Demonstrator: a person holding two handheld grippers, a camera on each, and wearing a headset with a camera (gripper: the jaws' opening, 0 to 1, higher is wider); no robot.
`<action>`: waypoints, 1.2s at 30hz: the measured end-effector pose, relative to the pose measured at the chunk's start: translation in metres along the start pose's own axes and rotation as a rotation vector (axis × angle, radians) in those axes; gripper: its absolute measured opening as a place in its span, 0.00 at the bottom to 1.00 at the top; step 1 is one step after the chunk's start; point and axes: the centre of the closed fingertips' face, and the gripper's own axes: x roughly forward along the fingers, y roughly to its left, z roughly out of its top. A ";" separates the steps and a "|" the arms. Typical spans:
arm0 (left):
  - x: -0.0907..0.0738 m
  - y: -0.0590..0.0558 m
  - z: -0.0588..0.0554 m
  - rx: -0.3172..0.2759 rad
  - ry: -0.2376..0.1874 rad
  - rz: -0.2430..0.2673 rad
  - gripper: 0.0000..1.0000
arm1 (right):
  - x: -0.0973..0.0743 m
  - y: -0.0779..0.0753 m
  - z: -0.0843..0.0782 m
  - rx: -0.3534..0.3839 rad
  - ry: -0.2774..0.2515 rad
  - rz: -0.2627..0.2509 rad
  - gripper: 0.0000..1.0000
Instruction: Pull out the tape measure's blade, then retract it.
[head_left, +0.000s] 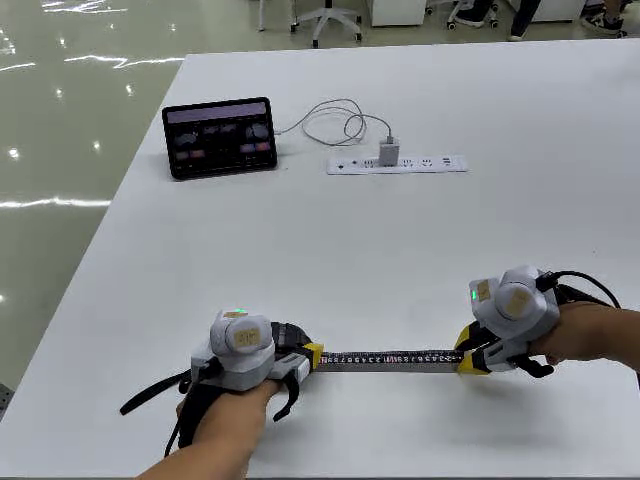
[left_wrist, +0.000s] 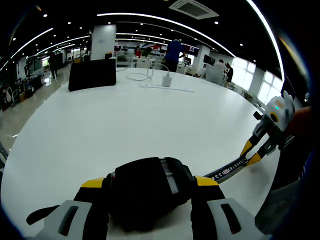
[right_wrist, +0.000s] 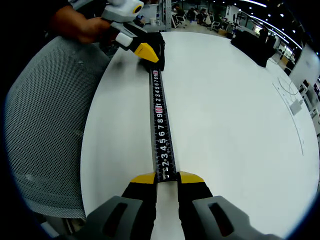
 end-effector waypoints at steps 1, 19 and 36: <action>0.000 0.000 0.000 0.000 0.000 0.000 0.63 | 0.000 0.000 0.001 0.000 -0.001 0.000 0.11; 0.001 0.000 0.000 -0.002 0.003 -0.001 0.63 | 0.007 0.002 0.014 0.003 -0.019 0.005 0.11; 0.002 0.001 0.000 -0.003 0.002 -0.004 0.63 | 0.012 0.001 0.024 0.013 -0.032 0.005 0.11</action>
